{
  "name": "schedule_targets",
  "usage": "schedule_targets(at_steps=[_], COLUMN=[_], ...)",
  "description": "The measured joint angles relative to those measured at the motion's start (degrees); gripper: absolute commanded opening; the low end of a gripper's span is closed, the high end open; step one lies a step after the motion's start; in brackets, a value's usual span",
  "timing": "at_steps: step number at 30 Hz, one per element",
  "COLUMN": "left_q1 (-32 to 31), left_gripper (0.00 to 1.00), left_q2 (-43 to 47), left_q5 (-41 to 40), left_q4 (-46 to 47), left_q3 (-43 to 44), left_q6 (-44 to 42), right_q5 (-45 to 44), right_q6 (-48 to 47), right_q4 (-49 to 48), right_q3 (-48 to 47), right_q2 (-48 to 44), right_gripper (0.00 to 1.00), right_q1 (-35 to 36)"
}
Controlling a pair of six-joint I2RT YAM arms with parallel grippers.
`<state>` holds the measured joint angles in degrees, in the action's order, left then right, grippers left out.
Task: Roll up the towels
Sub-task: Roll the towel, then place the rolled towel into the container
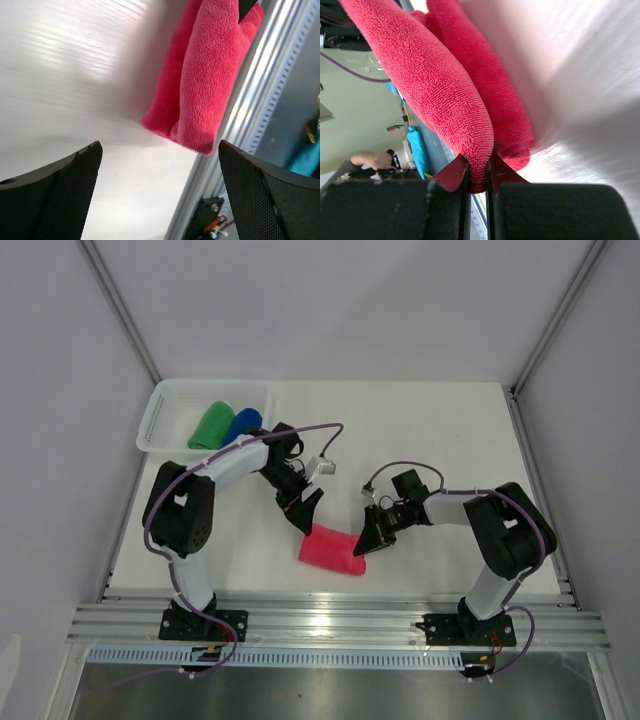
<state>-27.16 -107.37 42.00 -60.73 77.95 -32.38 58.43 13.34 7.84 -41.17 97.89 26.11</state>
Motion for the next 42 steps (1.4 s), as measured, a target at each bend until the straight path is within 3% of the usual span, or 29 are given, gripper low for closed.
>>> schedule_targets(at_steps=[8, 11, 13, 14, 17, 19, 20, 23, 24, 26, 30, 35, 42], left_q1=[-0.09, -0.52, -0.52, -0.35, 0.59, -1.2, -3.8, -13.84, -16.81, -21.11, -26.62, -33.94, -34.34], left_gripper=[0.99, 0.99, 0.99, 0.97, 0.63, 0.62, 0.64, 0.69, 0.74, 0.94, 0.94, 0.94, 0.94], left_q2=[16.76, 20.94, 20.17, 19.61, 17.99, 16.87, 17.29, 22.16, 22.95, 23.17, 22.75, 24.02, 24.09], left_q5=[-13.09, -16.02, -16.28, -15.23, -5.25, -4.28, -6.56, -12.11, -13.68, -17.2, -24.55, -30.18, -35.47], left_q4=[6.82, 8.33, 12.57, 14.71, 17.99, 17.66, 18.36, 21.79, 20.74, 22.34, 22.1, 26.49, 35.6], left_q3=[2.86, 15.56, 27.08, 31.98, 41.68, 45.0, 43.39, 24.83, 18.14, 4.17, -14.38, -22.69, -27.02], left_q6=[-5.42, -6.75, -2.29, 0.37, 6.03, 5.18, 3.69, -1.9, -3.52, -6.43, -9.81, -13.62, -16.33], right_q5=[-0.52, -1.4, -2.23, -2.6, -3.5, -3.89, -4.11, -4.55, -4.7, -5.03, -5.18, -5.2, -5.2], right_q6=[0.0, -0.96, -1.57, -1.79, -1.97, -1.9, -1.79, -1.42, -1.33, -1.07, -0.42, 0.15, 0.24], right_q4=[2.01, 3.43, 4.35, 4.68, 4.74, 4.72, 4.61, 4.42, 4.26, 4.0, 3.41, 2.95, 2.71], right_q3=[-3.54, -4.76, -5.57, -5.92, -6.36, -6.38, -6.38, -6.38, -6.38, -6.38, -6.34, -6.08, -6.05], right_q2=[3.02, 3.02, 3.02, 3.02, 3.02, 3.04, 3.04, 3.04, 3.04, 3.04, 3.04, 3.1, 3.28], right_gripper=[0.0, 0.0, 0.0, 0.0, 0.0, 0.0, 0.0, 0.0, 0.0, 0.0, 0.0, 0.0, 0.0], right_q1=[-0.79, -0.55, -0.24, -0.07, 0.46, 0.61, 0.72, 0.83, 0.85, 0.94, 1.01, 1.05, 1.05])
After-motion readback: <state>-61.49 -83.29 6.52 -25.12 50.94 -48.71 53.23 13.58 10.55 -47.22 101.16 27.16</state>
